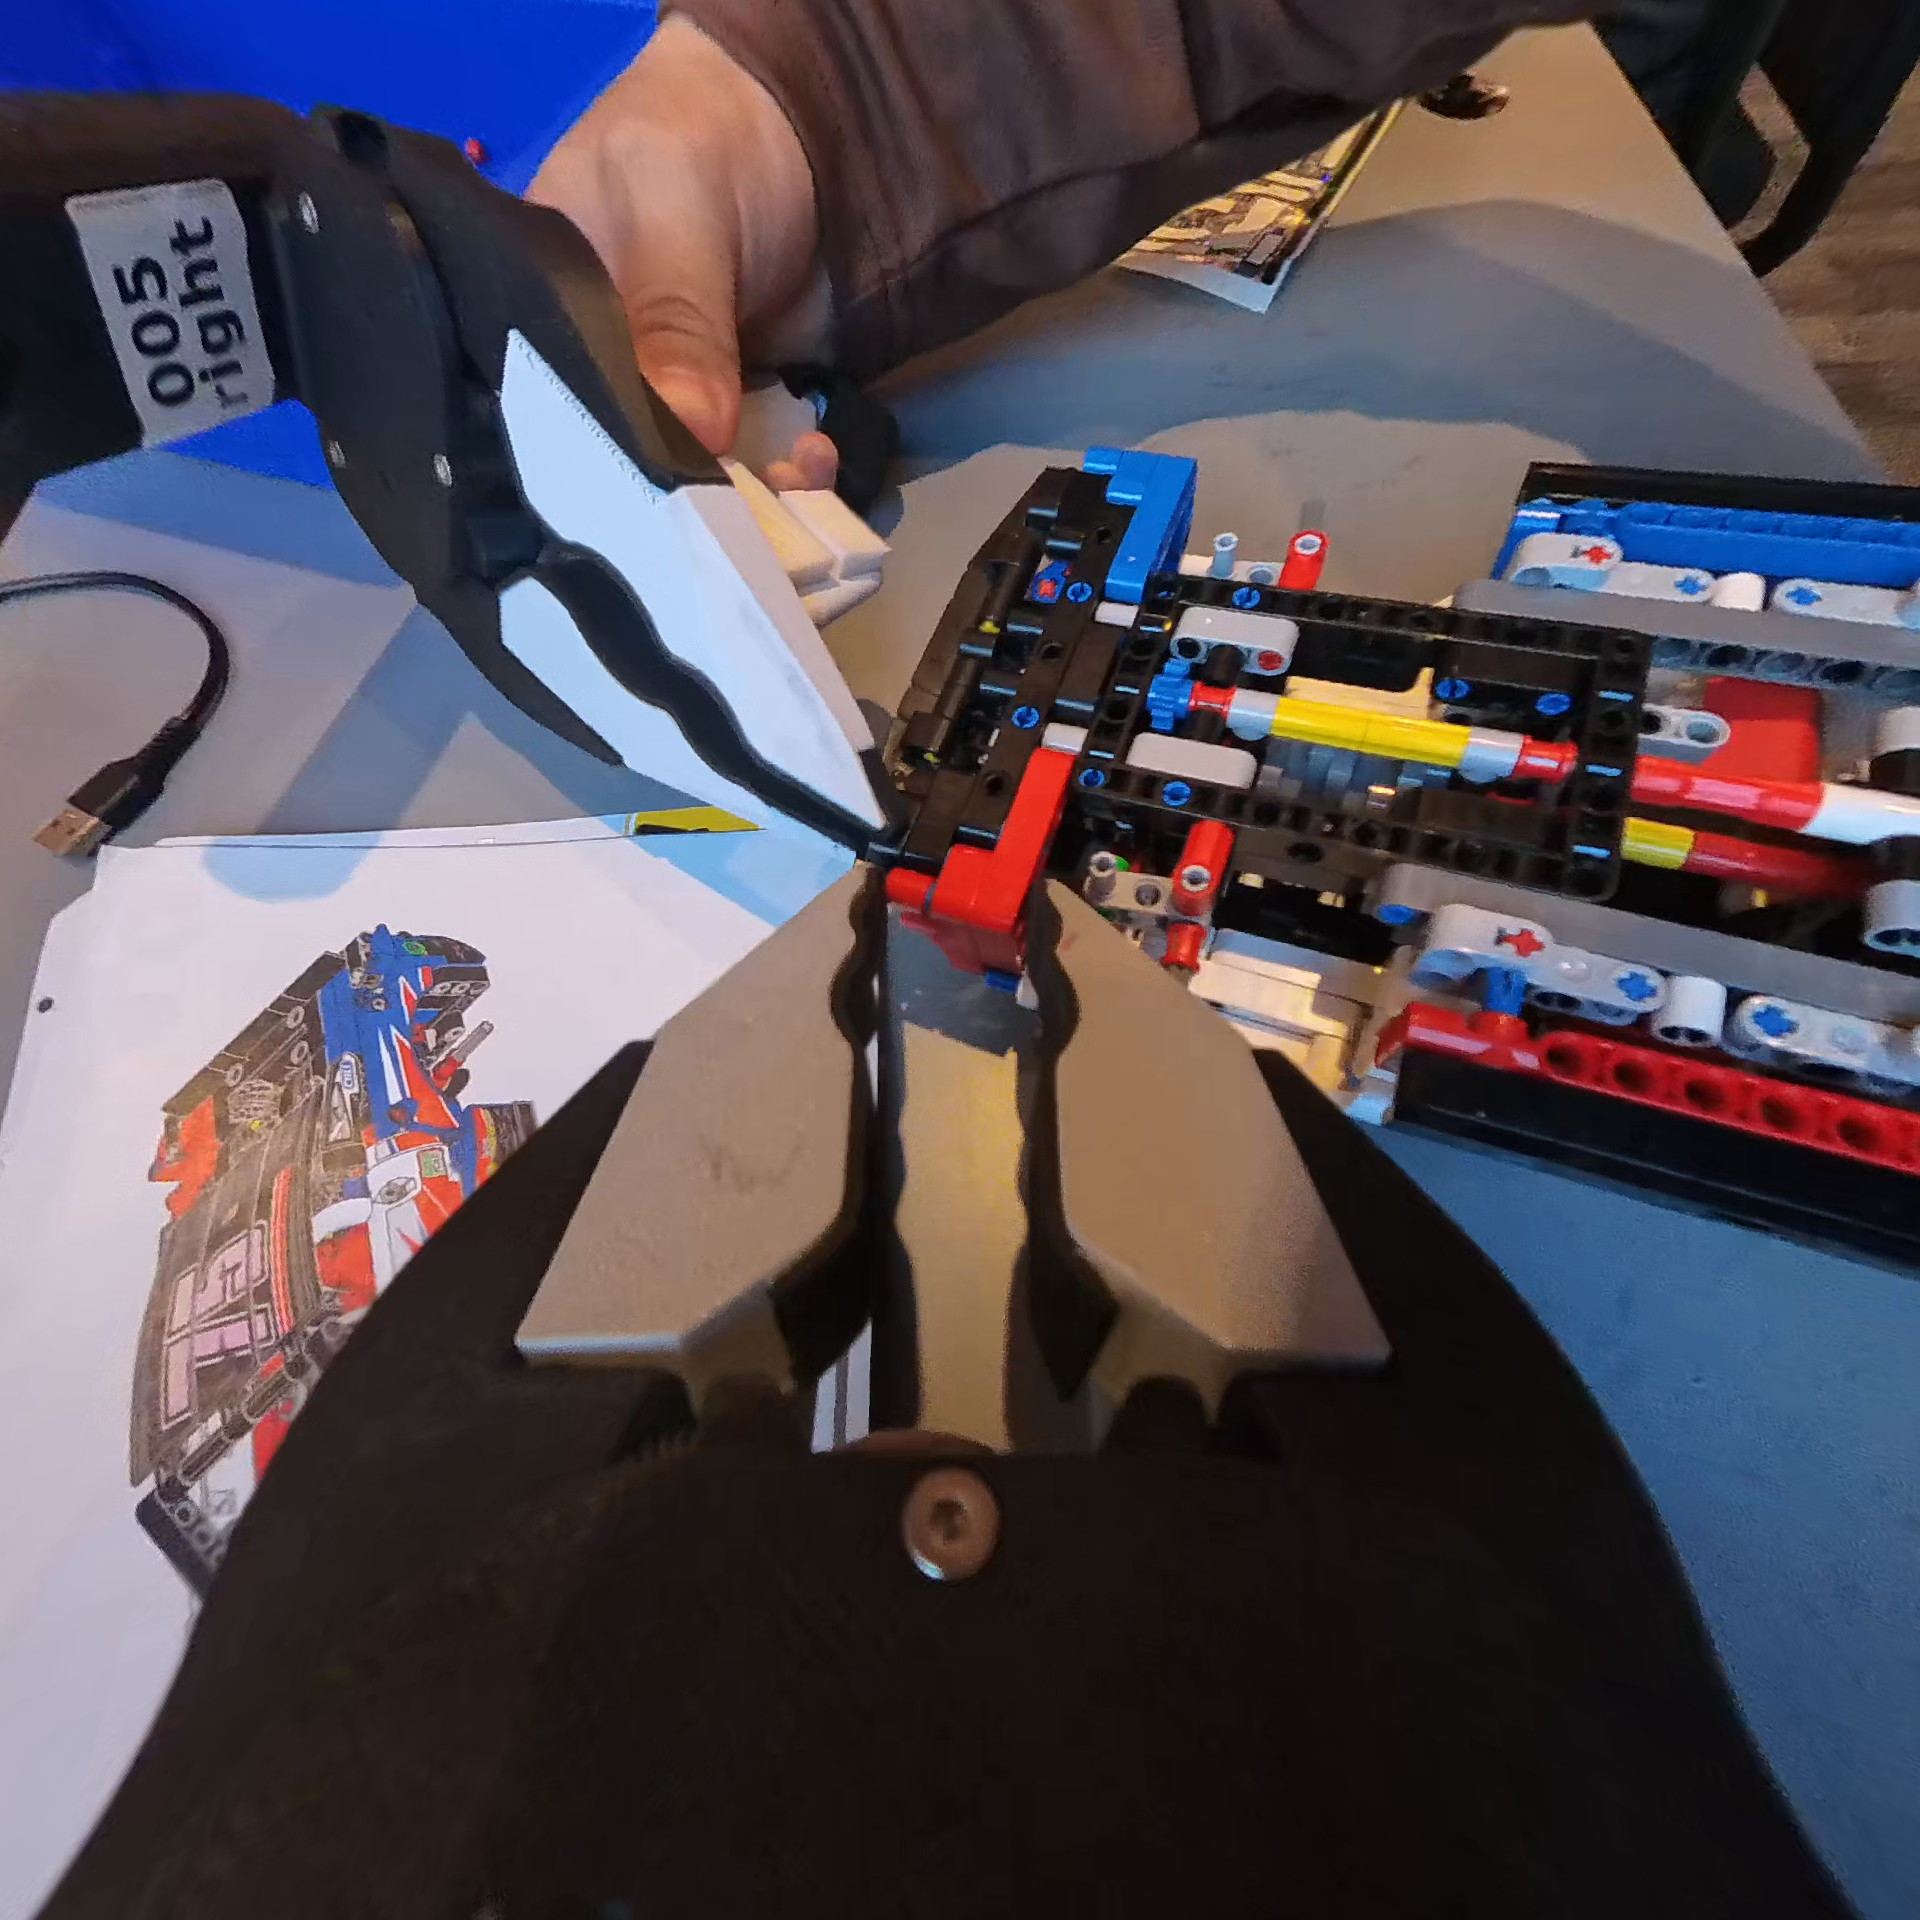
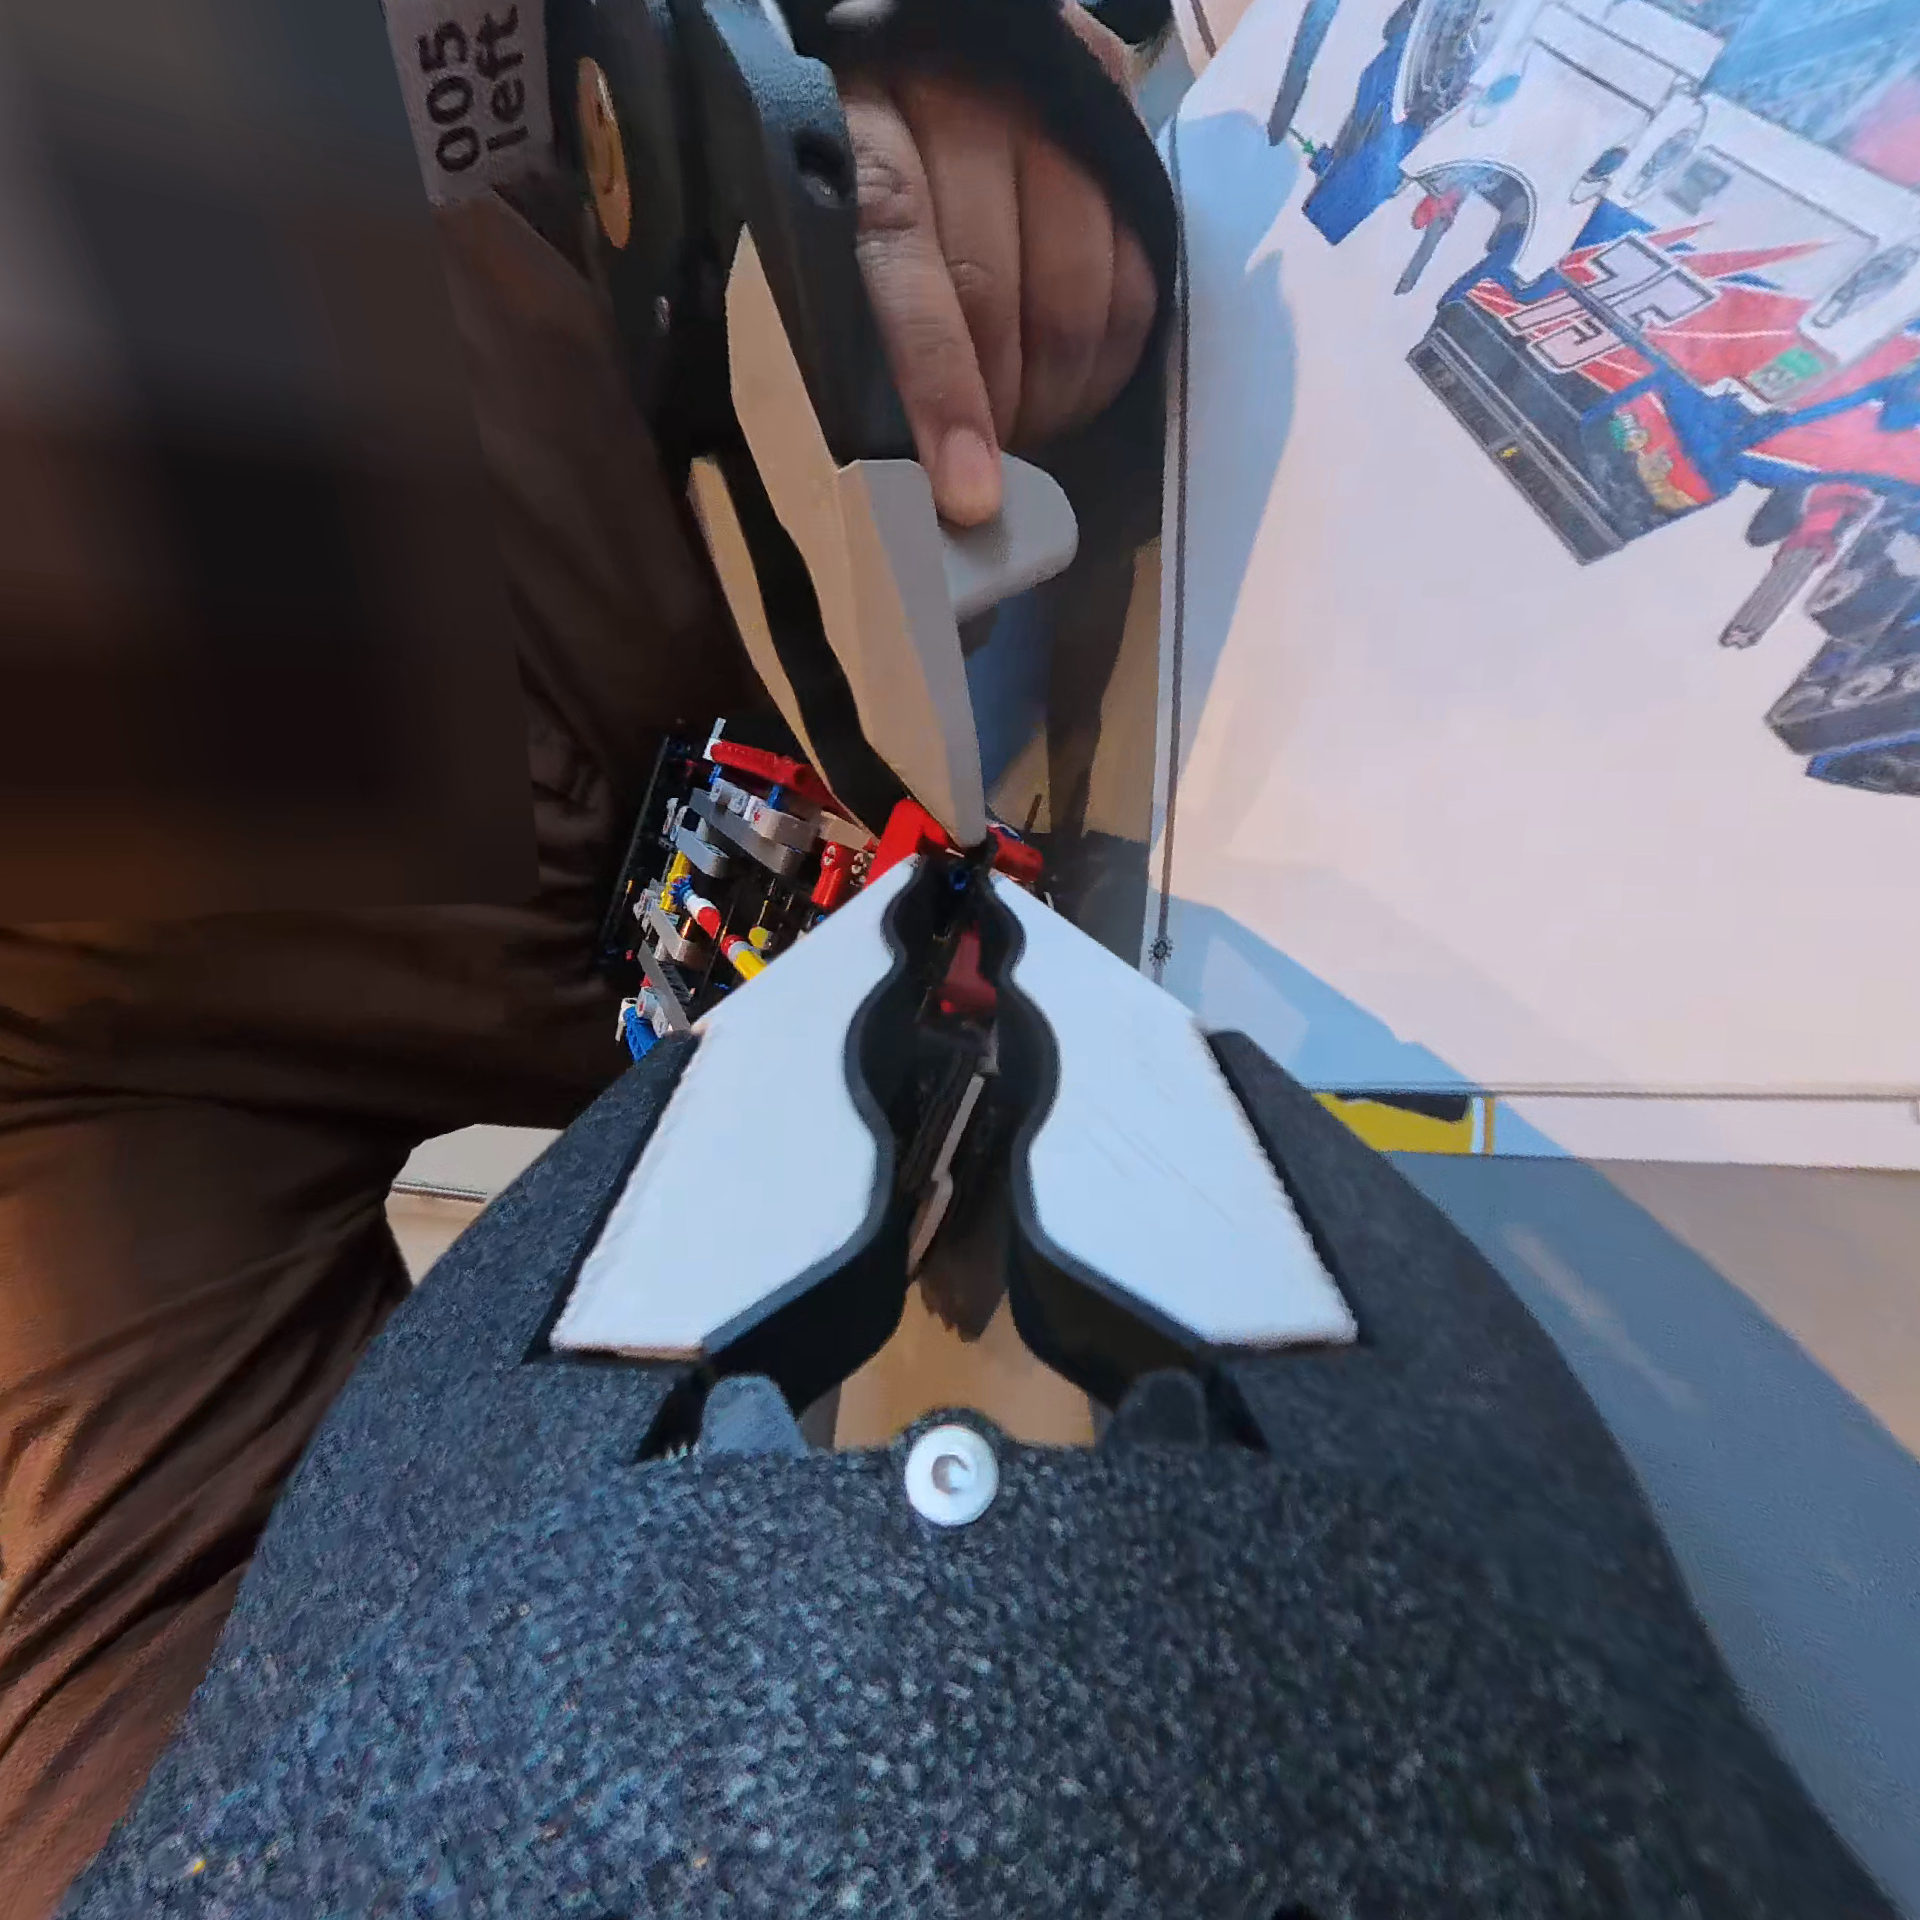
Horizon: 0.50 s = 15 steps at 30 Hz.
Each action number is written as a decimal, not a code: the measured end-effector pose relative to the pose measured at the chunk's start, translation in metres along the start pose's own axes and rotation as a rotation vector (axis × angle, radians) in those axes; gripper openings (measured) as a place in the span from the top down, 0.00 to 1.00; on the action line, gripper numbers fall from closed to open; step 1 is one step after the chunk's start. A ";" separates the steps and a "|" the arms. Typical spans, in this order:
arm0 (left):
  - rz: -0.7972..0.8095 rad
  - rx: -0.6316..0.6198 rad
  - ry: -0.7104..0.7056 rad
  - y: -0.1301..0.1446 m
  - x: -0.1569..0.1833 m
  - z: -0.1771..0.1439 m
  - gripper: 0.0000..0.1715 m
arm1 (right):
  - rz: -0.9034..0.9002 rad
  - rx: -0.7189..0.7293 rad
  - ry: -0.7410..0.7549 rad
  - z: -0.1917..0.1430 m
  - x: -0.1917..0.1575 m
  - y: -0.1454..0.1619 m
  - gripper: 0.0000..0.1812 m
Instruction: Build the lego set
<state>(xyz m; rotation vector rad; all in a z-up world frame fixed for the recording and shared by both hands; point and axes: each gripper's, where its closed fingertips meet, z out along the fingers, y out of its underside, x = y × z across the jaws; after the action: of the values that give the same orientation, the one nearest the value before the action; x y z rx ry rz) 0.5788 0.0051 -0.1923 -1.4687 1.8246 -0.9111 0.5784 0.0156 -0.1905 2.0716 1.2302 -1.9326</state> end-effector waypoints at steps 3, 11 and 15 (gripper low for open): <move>-0.001 0.012 -0.016 -0.001 -0.004 -0.001 0.86 | -0.004 0.030 0.118 -0.008 0.006 -0.010 0.93; -0.187 0.019 0.083 0.000 -0.011 -0.011 0.75 | -0.005 0.255 0.741 -0.068 -0.020 0.016 0.74; -0.345 -0.033 0.146 0.012 -0.013 -0.014 0.69 | 0.156 0.470 0.832 -0.075 -0.053 0.073 0.71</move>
<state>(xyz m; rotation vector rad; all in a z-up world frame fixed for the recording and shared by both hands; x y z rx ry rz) 0.5631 0.0217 -0.1934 -1.8165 1.7216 -1.1851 0.6865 -0.0211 -0.1622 3.2865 0.6410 -1.3945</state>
